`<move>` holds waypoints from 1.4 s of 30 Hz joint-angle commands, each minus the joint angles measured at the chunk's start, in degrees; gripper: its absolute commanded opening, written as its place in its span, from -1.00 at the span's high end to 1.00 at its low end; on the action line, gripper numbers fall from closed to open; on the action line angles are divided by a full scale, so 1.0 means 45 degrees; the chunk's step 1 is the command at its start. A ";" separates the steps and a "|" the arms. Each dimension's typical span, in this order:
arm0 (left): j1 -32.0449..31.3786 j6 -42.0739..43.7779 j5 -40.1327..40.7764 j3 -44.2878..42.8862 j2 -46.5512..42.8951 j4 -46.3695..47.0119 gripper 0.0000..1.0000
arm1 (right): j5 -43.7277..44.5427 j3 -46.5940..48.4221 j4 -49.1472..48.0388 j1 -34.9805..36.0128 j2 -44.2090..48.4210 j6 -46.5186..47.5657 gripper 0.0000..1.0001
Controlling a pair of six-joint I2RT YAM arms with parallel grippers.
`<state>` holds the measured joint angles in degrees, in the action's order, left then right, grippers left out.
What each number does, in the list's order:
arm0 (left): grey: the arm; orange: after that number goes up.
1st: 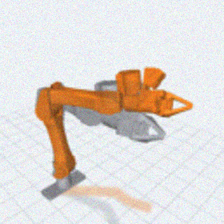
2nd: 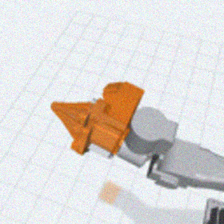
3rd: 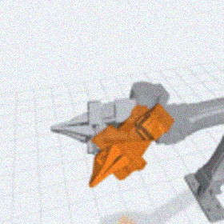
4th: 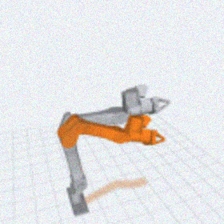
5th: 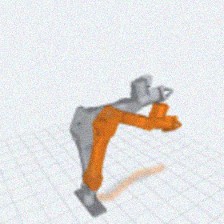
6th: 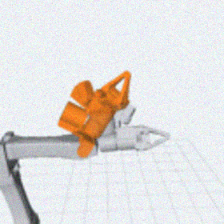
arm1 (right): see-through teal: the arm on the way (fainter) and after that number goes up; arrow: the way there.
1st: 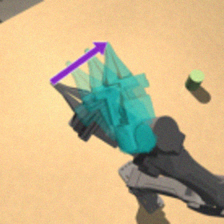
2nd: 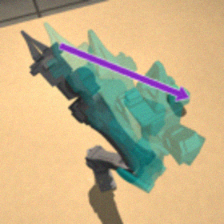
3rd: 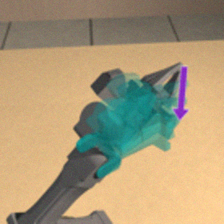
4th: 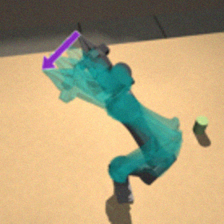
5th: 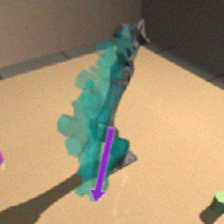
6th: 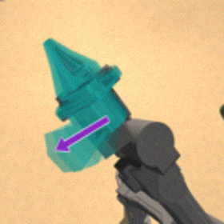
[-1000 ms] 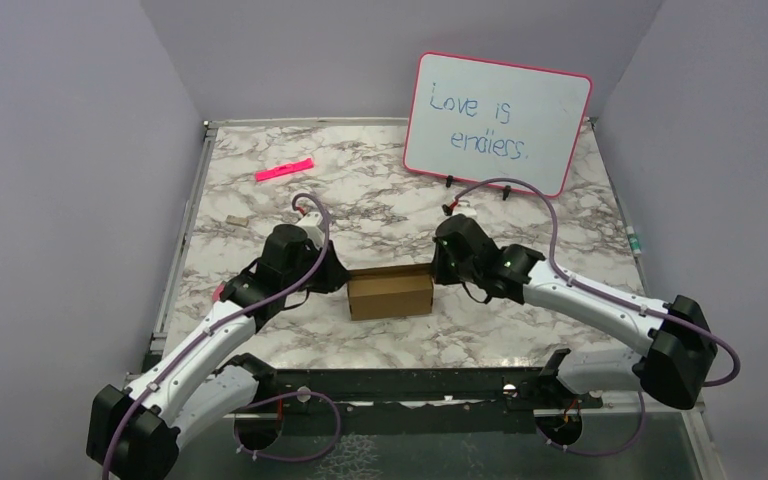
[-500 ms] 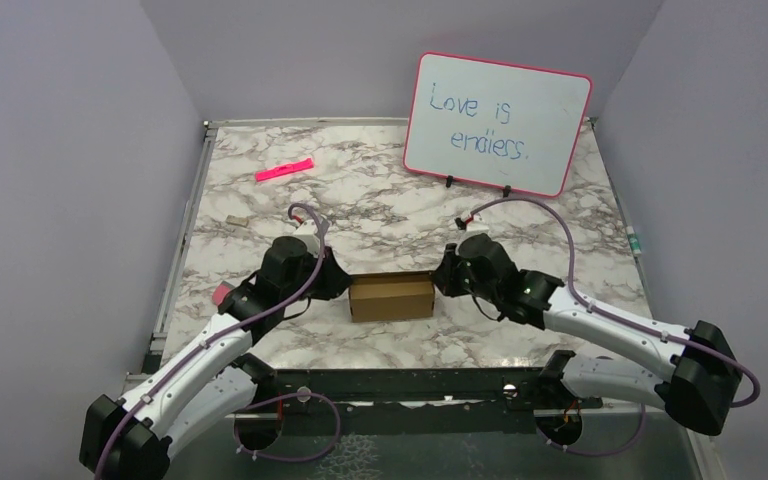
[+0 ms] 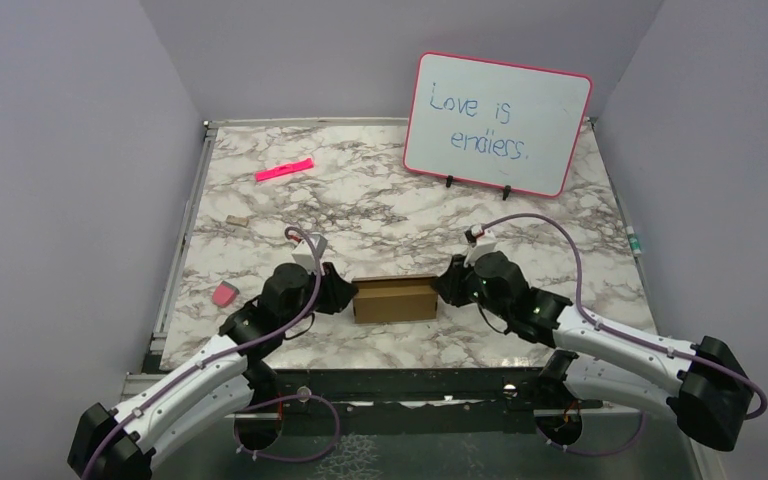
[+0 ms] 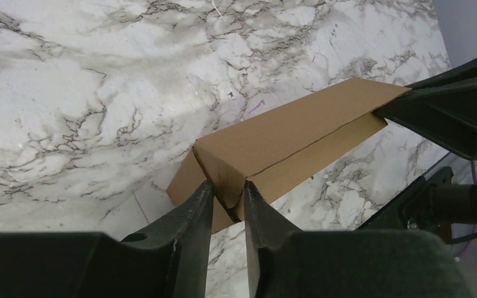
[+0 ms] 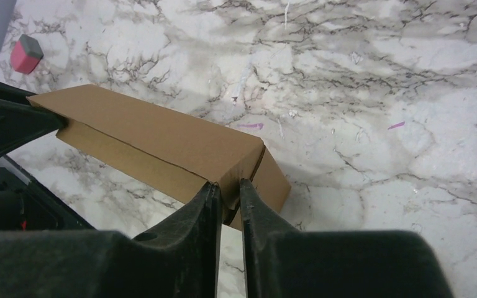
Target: Fold the paper box
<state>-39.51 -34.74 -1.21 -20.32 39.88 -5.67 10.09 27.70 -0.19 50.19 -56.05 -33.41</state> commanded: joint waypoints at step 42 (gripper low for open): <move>-0.0147 -0.3715 -0.1199 0.1993 -0.1386 -0.0244 0.31 | 0.0076 -0.1565 0.1676 0.0116 0.2246 -0.2417 0.16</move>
<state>-39.88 -49.63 -2.52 -15.51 33.17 -7.51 10.20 24.14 6.50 50.48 -46.61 -42.35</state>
